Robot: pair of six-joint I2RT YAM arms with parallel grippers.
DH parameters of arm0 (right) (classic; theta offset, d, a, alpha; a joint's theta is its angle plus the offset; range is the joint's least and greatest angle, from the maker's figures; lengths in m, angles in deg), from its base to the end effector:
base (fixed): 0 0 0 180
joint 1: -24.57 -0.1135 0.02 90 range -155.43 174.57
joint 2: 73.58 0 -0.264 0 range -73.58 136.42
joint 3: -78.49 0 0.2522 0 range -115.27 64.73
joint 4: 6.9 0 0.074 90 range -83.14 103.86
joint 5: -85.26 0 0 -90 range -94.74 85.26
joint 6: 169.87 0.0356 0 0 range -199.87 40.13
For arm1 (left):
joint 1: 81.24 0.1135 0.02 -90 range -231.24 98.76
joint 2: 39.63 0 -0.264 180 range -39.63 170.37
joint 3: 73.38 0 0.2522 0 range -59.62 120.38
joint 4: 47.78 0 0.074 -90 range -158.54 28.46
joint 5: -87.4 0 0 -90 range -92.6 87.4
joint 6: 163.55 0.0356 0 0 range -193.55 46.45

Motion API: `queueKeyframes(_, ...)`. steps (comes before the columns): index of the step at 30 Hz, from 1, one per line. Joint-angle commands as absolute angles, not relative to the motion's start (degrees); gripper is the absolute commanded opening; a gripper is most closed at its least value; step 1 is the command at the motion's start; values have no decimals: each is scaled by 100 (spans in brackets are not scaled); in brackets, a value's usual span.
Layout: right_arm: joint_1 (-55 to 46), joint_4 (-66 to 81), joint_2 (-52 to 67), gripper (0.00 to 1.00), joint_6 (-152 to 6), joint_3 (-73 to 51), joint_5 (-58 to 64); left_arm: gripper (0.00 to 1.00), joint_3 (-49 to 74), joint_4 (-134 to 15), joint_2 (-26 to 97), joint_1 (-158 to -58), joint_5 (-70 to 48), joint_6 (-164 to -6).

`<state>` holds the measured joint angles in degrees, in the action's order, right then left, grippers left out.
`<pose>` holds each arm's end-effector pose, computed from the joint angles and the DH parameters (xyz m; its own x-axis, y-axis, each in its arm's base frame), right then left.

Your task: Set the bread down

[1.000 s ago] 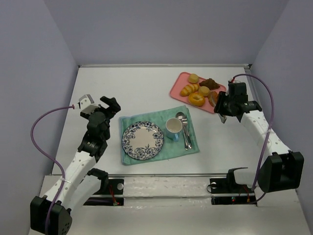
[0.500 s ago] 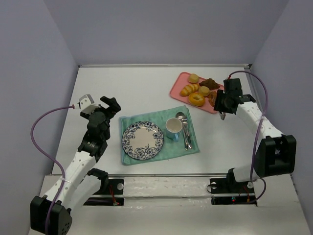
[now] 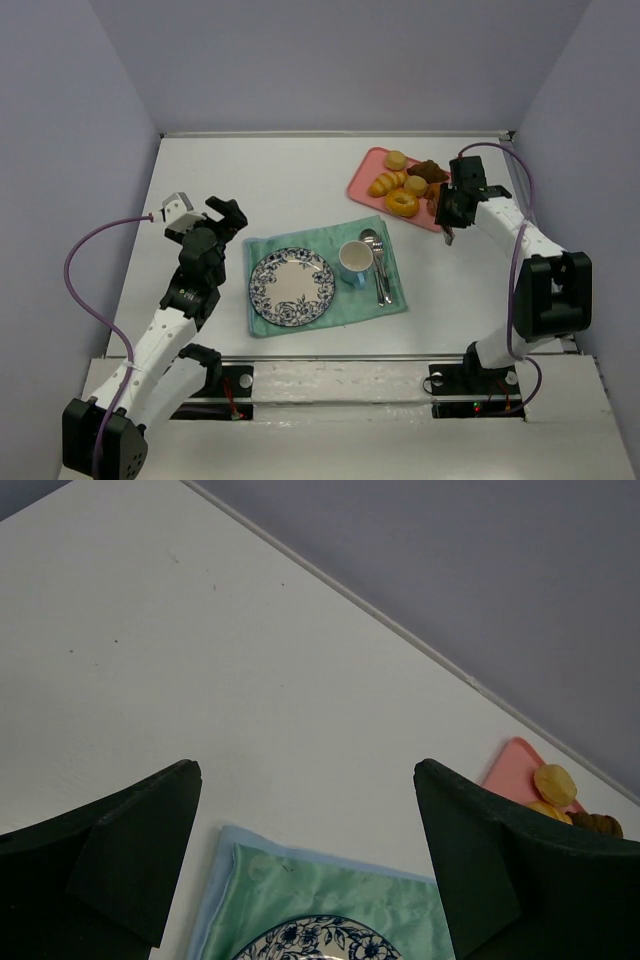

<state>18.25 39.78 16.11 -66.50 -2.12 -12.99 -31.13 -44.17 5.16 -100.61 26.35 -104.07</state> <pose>0.3276 0.0311 0.2474 -0.8060 0.1410 -0.5748 0.1621 0.9867 0.0147 0.1847 -0.0467 0.2903 0.0997 -0.5061 -0.8567 -0.1344 0.8463 -0.5155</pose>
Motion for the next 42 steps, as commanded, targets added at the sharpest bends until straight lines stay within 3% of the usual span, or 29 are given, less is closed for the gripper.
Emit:
queueKeyframes(1, 1869, 3700, 1450, 27, -6572, -505, -1203, 99, -3132, -4071, 501, -10013, 2851, -10413)
queueKeyframes(9, 1869, 3657, 72, 25, -6272, -295, -1538, 99, -3132, -4080, 493, -10013, 2842, -10431)
queueKeyframes(14, 1808, 3306, -807, 25, -6545, -23, 355, 99, -3114, -4088, 519, -10005, 2772, -10440)
queueKeyframes(18, 705, 3068, -1135, 25, -6957, 136, 897, 99, -3079, -4141, 519, -10005, 2676, -10431)
queueKeyframes(27, -1900, 3120, -179, 25, -7758, -232, 897, 99, -3106, -4255, 343, -10005, 2684, -10457)
queueKeyframes(33, -2631, 3278, 455, 25, -7925, -347, 862, 99, -3132, -4290, 290, -10005, 2702, -10475)
queueKeyframes(35, -2763, 3427, 596, 33, -7925, -356, 906, 99, -3141, -4282, 282, -10005, 2693, -10484)
queueKeyframes(42, -3018, 3656, 720, 43, -7925, -303, 967, 99, -3132, -4247, 343, -10005, 2693, -10475)
